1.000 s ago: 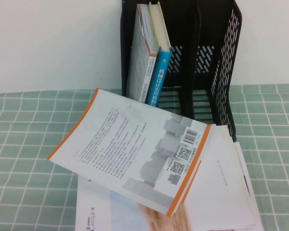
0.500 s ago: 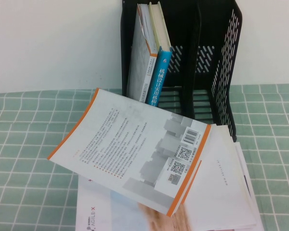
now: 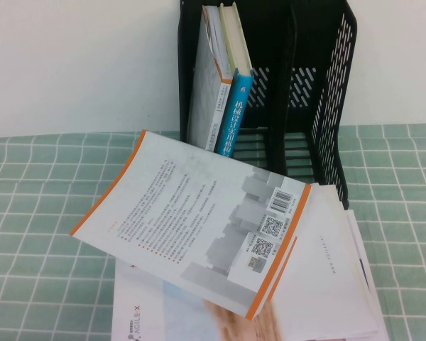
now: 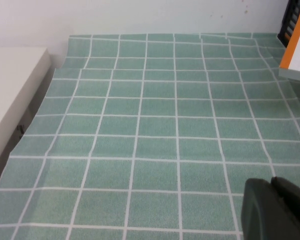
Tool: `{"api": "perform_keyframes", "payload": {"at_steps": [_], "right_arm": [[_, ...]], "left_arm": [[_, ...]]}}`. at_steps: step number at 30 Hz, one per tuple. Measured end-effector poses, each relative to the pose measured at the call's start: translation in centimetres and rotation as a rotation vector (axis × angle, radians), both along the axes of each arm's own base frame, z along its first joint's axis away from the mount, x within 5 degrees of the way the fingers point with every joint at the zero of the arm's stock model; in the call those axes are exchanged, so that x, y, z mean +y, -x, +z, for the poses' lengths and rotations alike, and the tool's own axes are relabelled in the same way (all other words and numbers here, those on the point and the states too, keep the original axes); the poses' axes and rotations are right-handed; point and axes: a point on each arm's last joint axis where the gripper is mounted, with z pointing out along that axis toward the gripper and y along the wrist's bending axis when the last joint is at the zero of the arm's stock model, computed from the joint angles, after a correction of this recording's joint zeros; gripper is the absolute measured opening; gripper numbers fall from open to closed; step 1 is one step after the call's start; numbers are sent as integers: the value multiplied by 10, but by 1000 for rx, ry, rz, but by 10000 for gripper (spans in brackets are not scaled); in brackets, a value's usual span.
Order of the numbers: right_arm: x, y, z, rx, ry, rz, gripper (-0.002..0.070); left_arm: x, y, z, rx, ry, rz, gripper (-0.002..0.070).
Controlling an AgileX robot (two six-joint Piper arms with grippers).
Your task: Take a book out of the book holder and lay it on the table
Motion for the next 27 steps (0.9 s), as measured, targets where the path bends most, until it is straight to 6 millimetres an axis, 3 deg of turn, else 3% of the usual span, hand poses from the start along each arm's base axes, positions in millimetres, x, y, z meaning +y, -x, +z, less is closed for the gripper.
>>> {"api": "perform_keyframes", "payload": {"at_steps": [12,18,22,27], "right_arm": [[-12,-1,4,-128,-135,-308,-2],[-20,0,-30,-189,-189,-492,-2],[-22,-1,-59,-94,-164,-554,-2],[-22,2,-73,35,-37,-540,-2]], "left_arm": [[0,0,0,0,0,0,-3],[0,0,0,0,0,0,-3],[0,0,0,0,0,0,-3],[0,0,0,0,0,0,-3]]}}
